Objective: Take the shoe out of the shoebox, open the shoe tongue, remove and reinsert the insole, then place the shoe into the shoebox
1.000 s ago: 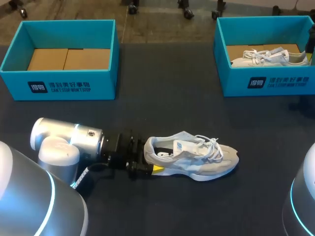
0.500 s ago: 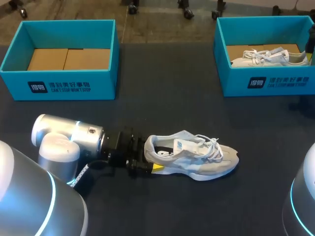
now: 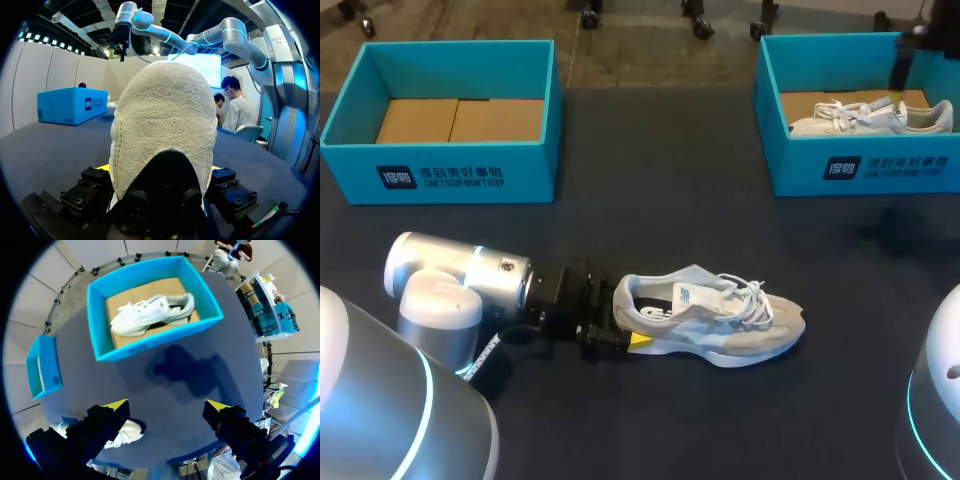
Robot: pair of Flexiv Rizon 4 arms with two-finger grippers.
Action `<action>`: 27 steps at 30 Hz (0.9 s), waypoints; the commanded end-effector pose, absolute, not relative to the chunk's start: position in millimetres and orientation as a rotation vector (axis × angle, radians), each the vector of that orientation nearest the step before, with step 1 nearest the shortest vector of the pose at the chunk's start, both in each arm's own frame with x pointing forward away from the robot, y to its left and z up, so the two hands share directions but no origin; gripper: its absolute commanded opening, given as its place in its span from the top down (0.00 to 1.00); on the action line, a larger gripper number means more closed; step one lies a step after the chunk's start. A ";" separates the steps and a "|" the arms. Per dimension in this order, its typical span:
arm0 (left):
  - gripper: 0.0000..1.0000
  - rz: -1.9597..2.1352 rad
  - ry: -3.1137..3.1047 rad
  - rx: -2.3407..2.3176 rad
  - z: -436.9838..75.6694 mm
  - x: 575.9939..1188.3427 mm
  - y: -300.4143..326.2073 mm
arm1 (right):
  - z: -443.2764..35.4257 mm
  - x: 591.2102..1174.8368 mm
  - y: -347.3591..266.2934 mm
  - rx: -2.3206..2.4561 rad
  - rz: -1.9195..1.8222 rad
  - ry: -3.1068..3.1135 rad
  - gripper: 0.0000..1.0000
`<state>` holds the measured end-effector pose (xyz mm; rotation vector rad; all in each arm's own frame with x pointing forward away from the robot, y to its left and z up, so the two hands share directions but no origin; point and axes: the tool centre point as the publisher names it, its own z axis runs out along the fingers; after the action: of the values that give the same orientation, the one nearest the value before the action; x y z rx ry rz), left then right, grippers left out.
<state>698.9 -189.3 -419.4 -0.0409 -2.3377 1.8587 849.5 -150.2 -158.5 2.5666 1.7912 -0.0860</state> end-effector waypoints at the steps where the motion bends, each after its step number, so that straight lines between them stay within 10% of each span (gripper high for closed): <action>1: 1.00 1.859 -2.337 -0.042 -419.5 699.8 -188.8 | -158.8 821.4 -124.3 2.596 -0.001 1.832 0.00; 14: 1.00 1.859 -2.337 -0.042 -419.5 699.8 -188.8 | -158.8 821.4 -124.3 2.596 -0.001 1.832 0.00; 27: 1.00 1.859 -2.337 -0.042 -419.5 699.8 -188.8 | -169.4 800.1 13.0 2.573 -0.026 1.776 0.00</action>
<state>699.2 -189.1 -419.4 -0.0408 -2.3376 1.8586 800.2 -17.7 -166.9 2.6003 1.8006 0.0124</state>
